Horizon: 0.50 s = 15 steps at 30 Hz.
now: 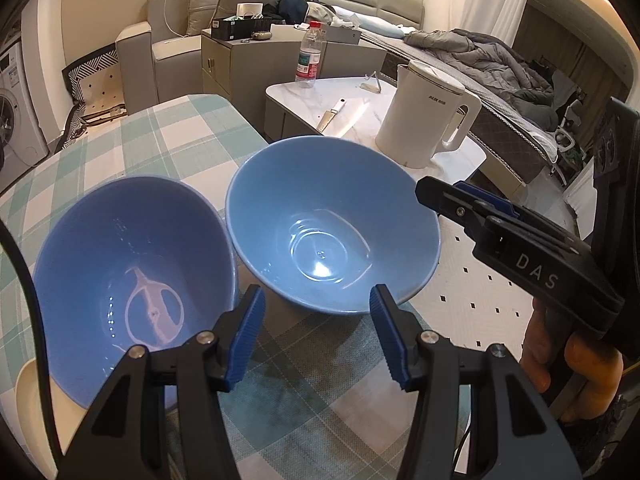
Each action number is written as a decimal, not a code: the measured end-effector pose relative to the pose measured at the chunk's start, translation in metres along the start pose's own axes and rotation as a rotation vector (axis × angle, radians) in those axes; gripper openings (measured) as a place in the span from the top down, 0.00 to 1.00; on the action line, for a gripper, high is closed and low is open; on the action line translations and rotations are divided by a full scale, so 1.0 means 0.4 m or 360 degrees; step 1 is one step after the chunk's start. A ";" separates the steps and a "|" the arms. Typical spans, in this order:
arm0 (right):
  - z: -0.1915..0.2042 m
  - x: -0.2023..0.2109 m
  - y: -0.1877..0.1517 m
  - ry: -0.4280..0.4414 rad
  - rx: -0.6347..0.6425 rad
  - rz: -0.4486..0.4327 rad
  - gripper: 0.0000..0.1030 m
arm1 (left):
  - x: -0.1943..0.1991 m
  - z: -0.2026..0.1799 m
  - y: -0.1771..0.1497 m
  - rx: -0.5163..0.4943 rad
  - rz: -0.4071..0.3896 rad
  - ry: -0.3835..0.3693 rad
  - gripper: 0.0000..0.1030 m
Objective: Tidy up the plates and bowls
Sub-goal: 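Close the left gripper on the light blue bowl rim while the right gripper clamps the opposite rim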
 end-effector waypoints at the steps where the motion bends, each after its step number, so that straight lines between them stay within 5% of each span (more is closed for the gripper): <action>1: -0.002 -0.003 -0.003 -0.0003 -0.0003 0.0007 0.52 | -0.003 0.002 0.001 0.0009 -0.0001 0.0003 0.47; 15: -0.037 -0.063 -0.041 -0.0019 -0.0104 0.0093 0.57 | -0.025 0.017 0.005 0.0050 -0.0012 0.0033 0.47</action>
Point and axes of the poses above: each gripper's, at about its wrist camera, not at the fingertips, and x roughly against the way its jaws point, z to its left, y to its top, the point moved 3 cm from there along -x, roughly the way its jaws point, and after that the axes turned 14 degrees about -z, right-handed, at the moved point
